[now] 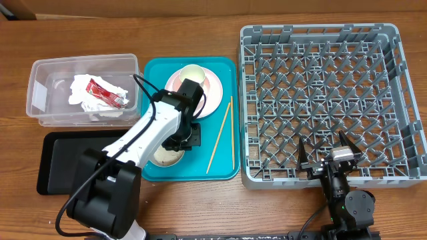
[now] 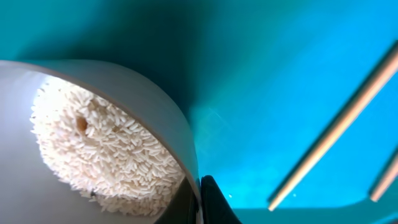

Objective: Sort waste into correct bins and load items into the dishwasher
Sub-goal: 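Move the left gripper to the white rice bowl and grip its rim, then lift the rice bowl with the left gripper over the black tray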

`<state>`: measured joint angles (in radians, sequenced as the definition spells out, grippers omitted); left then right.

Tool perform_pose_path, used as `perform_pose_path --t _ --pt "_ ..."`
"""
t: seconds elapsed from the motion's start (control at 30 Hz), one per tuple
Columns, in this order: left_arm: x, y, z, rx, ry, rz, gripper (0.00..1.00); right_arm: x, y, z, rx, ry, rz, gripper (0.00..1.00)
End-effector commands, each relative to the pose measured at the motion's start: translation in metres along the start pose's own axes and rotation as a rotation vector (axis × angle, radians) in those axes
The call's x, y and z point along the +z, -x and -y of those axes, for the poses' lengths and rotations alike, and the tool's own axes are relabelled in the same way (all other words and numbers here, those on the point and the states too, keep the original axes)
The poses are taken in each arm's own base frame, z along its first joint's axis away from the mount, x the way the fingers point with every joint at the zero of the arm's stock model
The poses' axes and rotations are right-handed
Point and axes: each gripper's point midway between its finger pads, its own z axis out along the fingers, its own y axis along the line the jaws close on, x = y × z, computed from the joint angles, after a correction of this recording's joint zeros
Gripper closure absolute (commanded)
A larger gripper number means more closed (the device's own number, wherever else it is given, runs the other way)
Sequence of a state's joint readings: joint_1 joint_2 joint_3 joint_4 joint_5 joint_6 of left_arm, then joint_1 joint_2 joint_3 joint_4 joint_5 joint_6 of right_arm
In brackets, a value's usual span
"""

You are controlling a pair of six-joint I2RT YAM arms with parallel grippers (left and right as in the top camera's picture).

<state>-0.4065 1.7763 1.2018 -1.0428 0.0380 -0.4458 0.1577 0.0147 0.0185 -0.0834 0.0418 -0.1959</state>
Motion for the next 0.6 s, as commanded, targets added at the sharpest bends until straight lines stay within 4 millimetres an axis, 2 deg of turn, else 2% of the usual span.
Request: perform_pose_path --t 0.0,0.37,0.57 --pt "-0.016 0.003 0.018 0.036 -0.078 0.007 0.96 0.000 -0.002 0.002 -0.003 -0.011 0.002 0.00" --pt "-0.034 0.002 0.018 0.044 -0.090 0.036 0.96 0.000 -0.002 0.002 -0.003 -0.011 0.001 0.00" --pt "-0.078 0.001 0.018 0.049 -0.151 0.169 0.96 0.000 -0.002 0.002 -0.003 -0.011 0.001 0.00"
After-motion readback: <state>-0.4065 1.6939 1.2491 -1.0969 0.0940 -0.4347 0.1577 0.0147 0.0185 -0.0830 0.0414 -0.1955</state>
